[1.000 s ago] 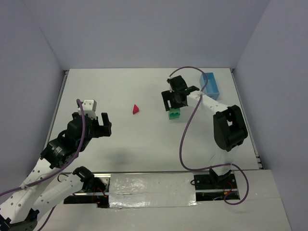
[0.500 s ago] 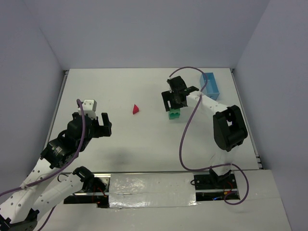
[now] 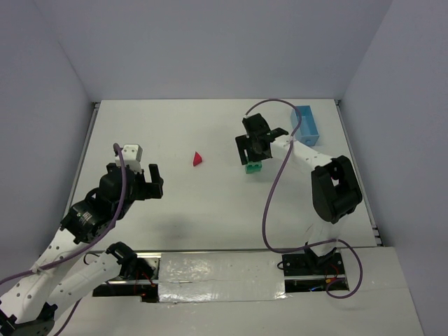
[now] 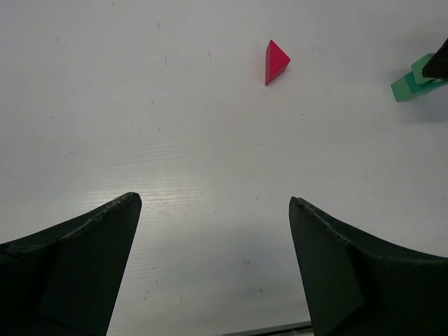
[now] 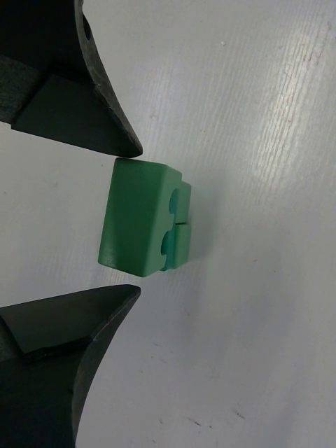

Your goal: Build the wood block tower

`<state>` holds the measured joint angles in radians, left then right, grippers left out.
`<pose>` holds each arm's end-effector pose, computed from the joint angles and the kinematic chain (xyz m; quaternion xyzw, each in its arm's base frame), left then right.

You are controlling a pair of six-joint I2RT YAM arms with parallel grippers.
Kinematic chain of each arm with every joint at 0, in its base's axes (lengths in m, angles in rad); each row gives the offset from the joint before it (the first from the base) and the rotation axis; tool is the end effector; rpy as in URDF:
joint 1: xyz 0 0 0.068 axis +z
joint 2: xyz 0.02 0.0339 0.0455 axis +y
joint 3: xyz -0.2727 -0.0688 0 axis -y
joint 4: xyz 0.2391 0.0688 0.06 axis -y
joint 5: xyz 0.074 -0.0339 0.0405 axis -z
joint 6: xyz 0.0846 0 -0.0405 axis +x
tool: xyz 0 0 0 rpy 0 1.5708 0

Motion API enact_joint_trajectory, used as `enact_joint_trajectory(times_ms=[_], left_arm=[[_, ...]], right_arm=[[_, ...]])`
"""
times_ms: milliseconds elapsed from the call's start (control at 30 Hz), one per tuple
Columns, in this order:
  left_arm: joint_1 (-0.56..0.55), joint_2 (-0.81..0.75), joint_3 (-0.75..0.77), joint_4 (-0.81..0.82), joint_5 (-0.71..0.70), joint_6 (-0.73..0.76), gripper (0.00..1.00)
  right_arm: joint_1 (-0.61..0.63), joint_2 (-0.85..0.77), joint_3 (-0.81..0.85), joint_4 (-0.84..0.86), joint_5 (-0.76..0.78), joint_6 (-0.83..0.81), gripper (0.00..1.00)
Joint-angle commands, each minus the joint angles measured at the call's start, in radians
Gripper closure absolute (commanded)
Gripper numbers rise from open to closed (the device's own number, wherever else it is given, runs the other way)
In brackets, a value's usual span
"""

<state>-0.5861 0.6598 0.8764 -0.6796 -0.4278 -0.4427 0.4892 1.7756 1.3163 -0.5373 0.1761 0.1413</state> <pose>0.1529 -0.0594 0.3232 -0.0518 0.8370 -0.0957 0.5363 0.3617 0.1757 0.1962 -0.1408 0.9452 0.0073 0.2943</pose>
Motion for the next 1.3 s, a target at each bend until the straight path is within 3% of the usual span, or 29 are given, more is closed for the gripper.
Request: enact_joint_trajectory(times_ms=[0,667,1267], left_arm=[[-0.003,0.001,-0.002,0.04,0.008,0.027,0.01],[-0.004,-0.002,-0.004,0.037,0.006,0.025,0.0],[-0.004,-0.002,-0.002,0.038,0.004,0.025,0.0]], right_arm=[[0.012,-0.039,0.014,-0.016,0.057,0.017,0.2],[0.019,-0.047,0.015,-0.026,0.037,-0.008,0.28],[0.025,-0.064,0.02,-0.024,0.01,-0.058,0.29]])
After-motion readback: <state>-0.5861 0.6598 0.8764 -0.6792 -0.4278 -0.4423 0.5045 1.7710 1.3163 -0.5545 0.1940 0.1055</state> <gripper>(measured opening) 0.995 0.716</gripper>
